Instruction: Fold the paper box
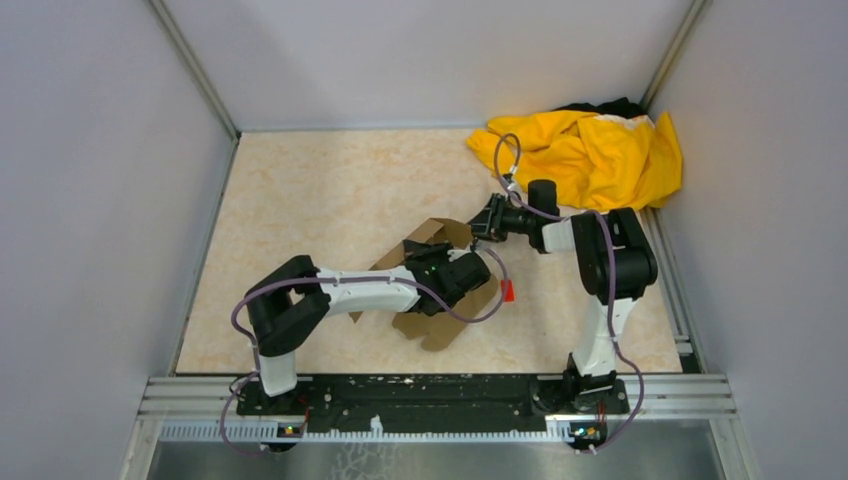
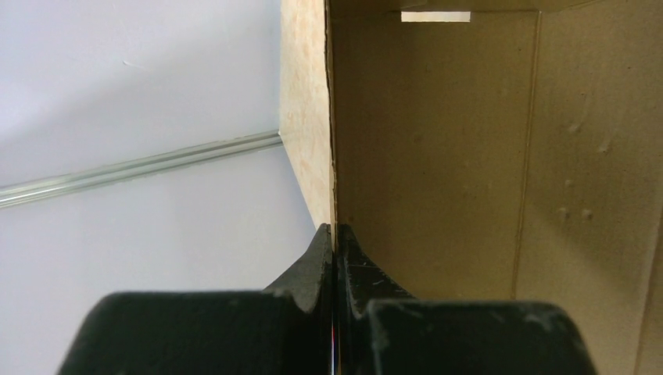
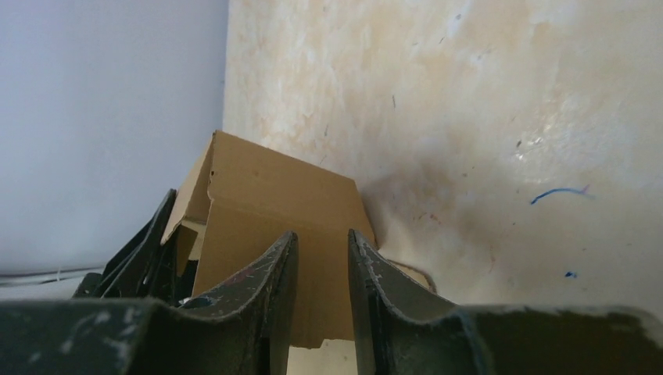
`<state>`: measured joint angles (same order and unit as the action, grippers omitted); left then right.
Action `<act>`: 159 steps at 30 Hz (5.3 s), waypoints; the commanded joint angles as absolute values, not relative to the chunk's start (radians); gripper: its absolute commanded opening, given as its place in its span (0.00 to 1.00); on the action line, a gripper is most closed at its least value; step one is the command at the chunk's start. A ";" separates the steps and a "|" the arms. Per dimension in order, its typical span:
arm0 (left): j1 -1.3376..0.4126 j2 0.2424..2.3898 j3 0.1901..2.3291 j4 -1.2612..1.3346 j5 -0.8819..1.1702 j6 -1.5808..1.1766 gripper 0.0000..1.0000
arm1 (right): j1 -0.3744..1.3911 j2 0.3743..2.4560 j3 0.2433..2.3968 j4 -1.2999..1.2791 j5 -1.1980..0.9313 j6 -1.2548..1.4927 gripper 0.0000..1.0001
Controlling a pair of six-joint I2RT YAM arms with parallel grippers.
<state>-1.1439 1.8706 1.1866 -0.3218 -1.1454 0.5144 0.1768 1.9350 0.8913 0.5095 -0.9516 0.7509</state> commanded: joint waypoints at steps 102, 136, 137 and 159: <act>-1.239 1.866 1.127 -0.290 -1.151 0.542 0.04 | 0.543 1.742 0.474 1.112 -0.115 0.321 0.15; -1.226 1.781 1.217 -0.368 -1.093 0.345 0.45 | 0.624 1.698 0.604 0.778 0.005 0.271 0.10; -1.224 1.772 1.217 -0.368 -1.094 0.334 0.46 | 0.624 1.698 0.613 0.758 -0.009 0.270 0.10; -0.982 1.360 1.247 -0.454 -0.904 0.005 0.63 | 0.555 1.590 0.960 -0.100 -0.194 0.117 0.10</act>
